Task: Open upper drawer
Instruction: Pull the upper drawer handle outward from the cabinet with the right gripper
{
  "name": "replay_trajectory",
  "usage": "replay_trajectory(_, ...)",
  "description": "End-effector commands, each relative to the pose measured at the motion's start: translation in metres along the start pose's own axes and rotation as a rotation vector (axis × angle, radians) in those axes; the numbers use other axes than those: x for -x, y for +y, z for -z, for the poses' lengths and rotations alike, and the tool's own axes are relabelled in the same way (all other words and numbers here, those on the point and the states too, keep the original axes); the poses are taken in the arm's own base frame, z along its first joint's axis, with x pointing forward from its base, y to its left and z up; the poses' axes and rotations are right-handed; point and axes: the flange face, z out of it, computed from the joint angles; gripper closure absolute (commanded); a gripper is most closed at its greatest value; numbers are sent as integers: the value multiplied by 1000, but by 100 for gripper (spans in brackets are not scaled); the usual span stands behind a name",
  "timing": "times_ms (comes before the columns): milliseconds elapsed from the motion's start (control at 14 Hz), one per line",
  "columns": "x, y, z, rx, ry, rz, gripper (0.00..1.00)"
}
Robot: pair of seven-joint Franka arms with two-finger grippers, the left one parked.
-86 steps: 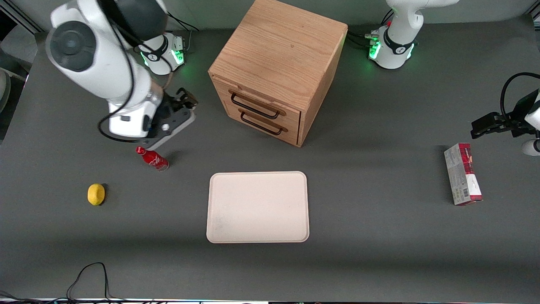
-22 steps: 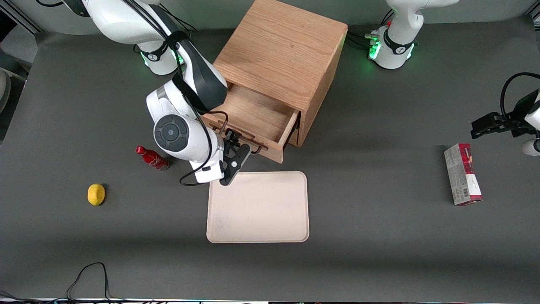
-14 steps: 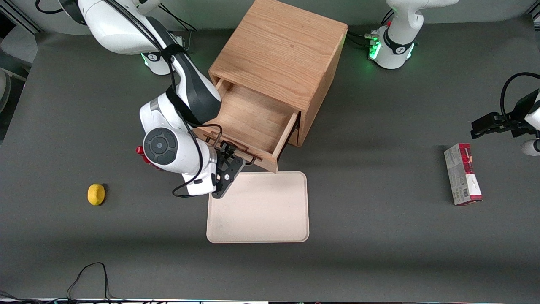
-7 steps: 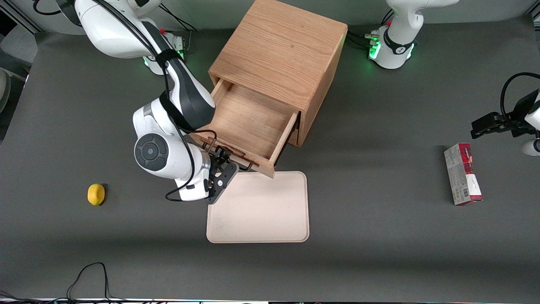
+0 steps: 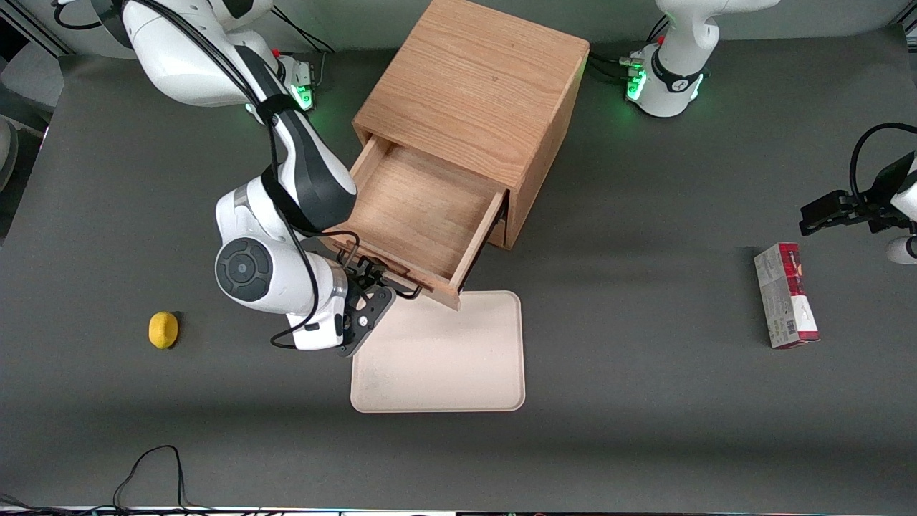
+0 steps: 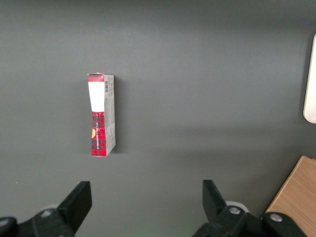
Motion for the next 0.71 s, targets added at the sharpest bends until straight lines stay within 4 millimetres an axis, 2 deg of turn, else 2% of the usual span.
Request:
replay_trajectory(0, -2, 12, 3, -5, 19, 4, 0)
replay_trajectory(643, -1, 15, 14, -9, 19, -1, 0)
